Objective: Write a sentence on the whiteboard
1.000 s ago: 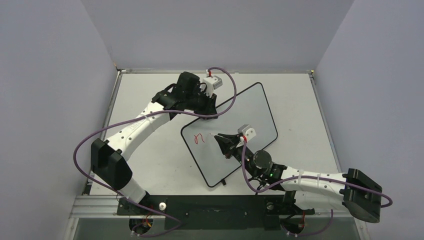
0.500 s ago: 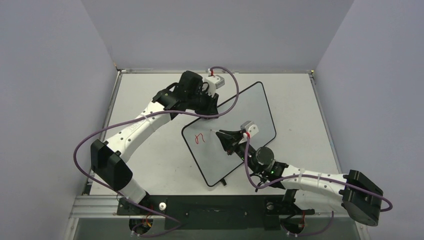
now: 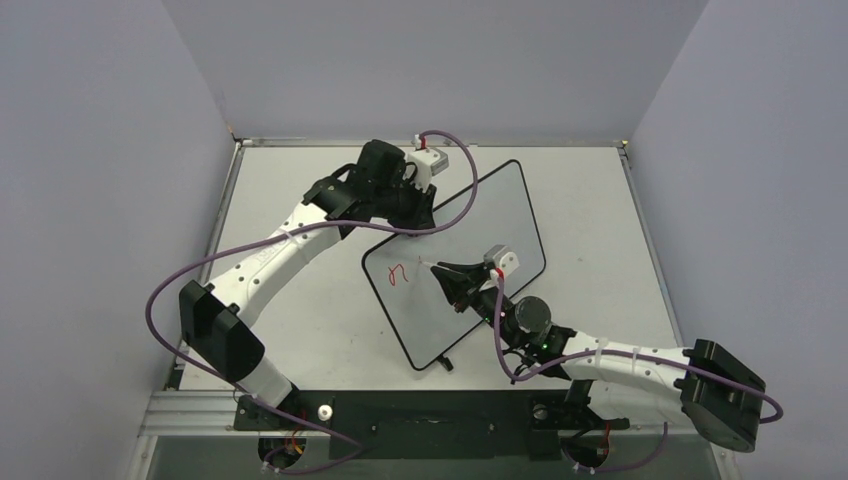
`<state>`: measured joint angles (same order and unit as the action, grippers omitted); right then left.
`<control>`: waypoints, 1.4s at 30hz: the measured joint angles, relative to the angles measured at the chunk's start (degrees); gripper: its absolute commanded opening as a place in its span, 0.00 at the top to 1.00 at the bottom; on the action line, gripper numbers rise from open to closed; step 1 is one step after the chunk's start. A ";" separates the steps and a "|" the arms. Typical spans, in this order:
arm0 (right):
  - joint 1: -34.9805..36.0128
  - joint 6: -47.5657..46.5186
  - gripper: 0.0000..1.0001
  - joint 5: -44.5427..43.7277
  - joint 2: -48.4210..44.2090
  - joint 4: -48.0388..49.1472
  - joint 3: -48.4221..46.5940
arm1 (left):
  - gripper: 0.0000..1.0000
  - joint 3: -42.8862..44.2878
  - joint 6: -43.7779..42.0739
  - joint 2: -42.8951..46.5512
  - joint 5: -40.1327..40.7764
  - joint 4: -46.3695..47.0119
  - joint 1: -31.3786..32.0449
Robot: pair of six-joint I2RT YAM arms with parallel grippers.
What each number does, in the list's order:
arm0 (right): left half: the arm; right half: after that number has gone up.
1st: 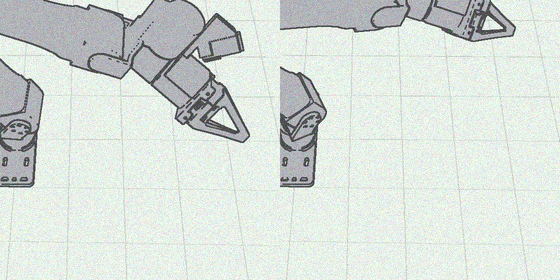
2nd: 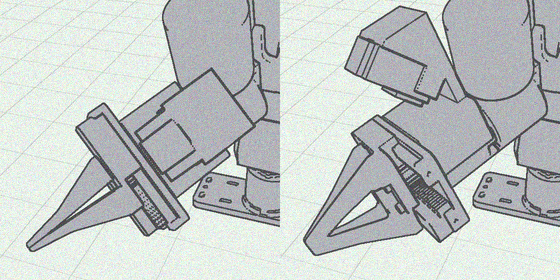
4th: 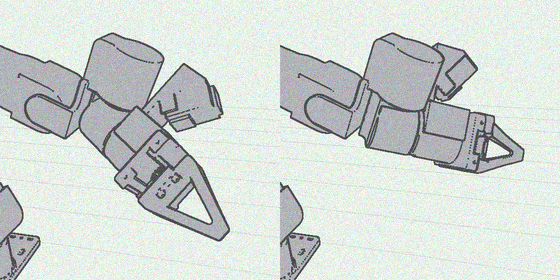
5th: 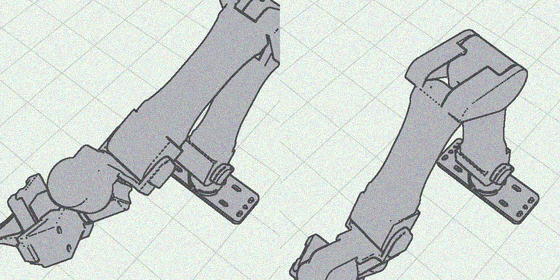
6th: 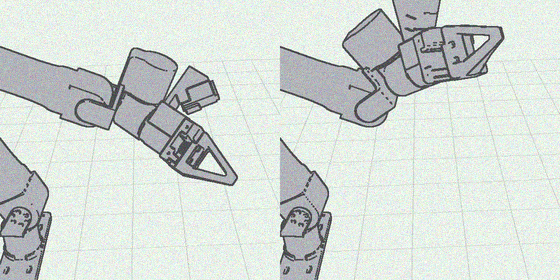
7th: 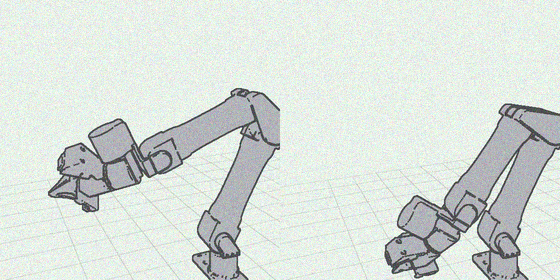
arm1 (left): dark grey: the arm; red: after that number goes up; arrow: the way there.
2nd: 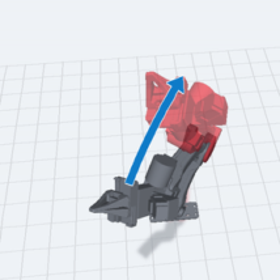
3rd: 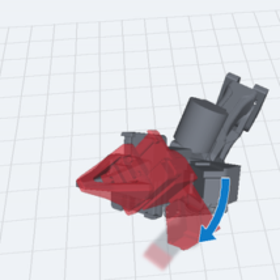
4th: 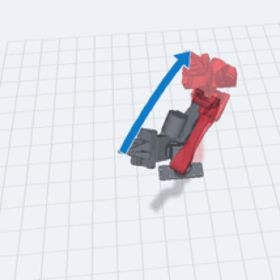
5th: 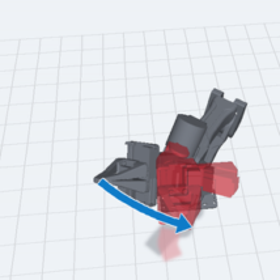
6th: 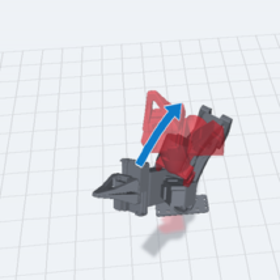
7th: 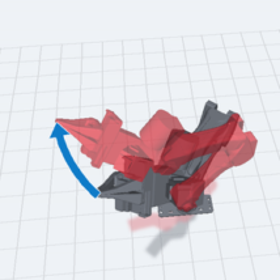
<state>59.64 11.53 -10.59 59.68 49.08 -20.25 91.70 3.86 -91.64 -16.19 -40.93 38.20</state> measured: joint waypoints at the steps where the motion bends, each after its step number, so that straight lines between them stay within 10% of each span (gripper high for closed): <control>1: 0.00 0.09 1.00 0.15 0.11 0.52 0.09 | 1.00 -0.28 0.02 0.13 0.09 0.17 0.00; 42: 1.11 1.25 1.00 3.15 7.87 9.77 -2.38 | 1.00 -3.21 0.44 1.64 1.44 2.62 0.11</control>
<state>60.75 12.78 -7.44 67.55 58.85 -22.63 88.49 4.29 -90.00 -14.74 -38.30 38.30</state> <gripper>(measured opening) 0.106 0.186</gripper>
